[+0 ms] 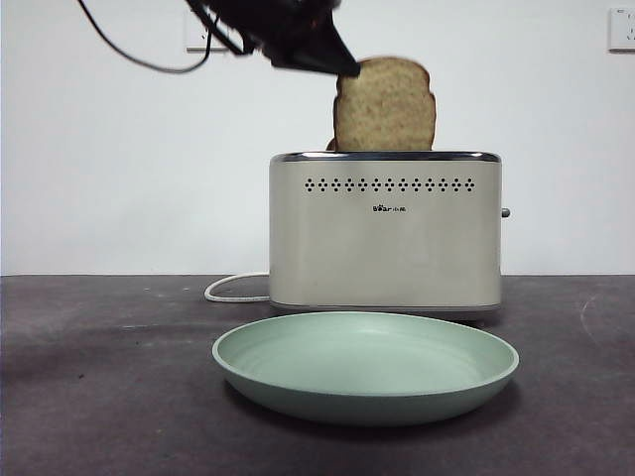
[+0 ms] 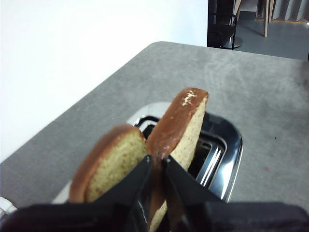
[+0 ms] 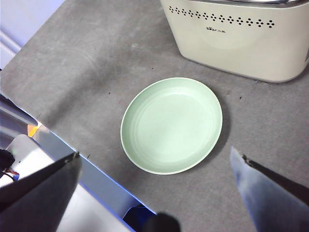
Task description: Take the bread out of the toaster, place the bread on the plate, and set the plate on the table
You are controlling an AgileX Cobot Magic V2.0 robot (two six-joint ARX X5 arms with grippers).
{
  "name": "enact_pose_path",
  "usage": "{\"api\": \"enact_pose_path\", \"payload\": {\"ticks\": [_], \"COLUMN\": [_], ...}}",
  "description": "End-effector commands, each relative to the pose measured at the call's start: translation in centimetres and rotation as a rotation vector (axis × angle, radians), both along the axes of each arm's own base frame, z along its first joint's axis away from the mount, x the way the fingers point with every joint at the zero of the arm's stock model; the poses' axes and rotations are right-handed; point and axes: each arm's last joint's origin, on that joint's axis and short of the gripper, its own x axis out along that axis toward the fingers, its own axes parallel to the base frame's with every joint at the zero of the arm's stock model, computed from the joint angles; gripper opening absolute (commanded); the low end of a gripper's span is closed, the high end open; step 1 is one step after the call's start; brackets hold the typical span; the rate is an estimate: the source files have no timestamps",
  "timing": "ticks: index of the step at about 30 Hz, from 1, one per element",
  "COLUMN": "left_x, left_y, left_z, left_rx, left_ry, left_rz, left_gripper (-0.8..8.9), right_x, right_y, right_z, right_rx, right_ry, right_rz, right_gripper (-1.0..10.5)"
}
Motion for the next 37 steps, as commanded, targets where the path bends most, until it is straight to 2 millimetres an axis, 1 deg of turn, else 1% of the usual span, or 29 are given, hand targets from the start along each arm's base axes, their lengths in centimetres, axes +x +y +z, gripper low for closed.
{"api": "enact_pose_path", "payload": {"ticks": [1,3,6,10,13,17,21,26,31,34,37], "left_x": [-0.8,-1.5,-3.1,-6.1,-8.8,-12.2,-15.6,-19.1,-21.3,-22.1,-22.5], "left_y": [0.3,0.7,1.6,3.3,4.7,6.5,7.7,9.0,9.6,9.8,9.7], "left_z": [2.5,4.1,6.6,9.9,11.7,13.2,14.2,15.1,15.0,14.6,14.0], "left_rx": [-0.023,-0.036,-0.068,-0.118,-0.12,-0.1,-0.097,-0.099,-0.091,-0.065,-0.025], "left_ry": [-0.03,-0.053,-0.11,-0.152,-0.155,-0.117,-0.075,-0.054,0.022,0.074,0.137], "left_rz": [-0.006,-0.007,-0.005,0.002,0.001,-0.004,-0.022,-0.051,-0.074,-0.087,-0.098], "left_gripper": [-0.07,-0.07,-0.07,-0.07,-0.07,-0.06,-0.06,-0.06,-0.06,-0.06,-0.06], "right_x": [0.0,0.0,0.1,0.5,1.0,2.3,4.2,7.5,10.7,12.3,13.7], "right_y": [0.0,0.0,0.0,0.1,0.2,0.3,0.6,1.1,1.7,2.5,3.7], "right_z": [0.1,0.1,0.0,-0.1,-0.3,-0.9,-1.9,-3.8,-6.6,-8.3,-10.3], "right_rx": [0.002,0.001,0.0,-0.002,-0.002,0.0,-0.017,-0.033,-0.055,-0.071,-0.091], "right_ry": [-0.008,-0.006,-0.003,0.012,0.038,0.101,0.179,0.278,0.404,0.467,0.518], "right_rz": [0.002,0.002,0.001,0.001,-0.007,-0.022,-0.028,-0.028,-0.025,-0.001,0.034], "right_gripper": [6.3,6.3,6.3,6.3,6.3,6.2,5.6,5.6,5.6,5.6,5.6]}}
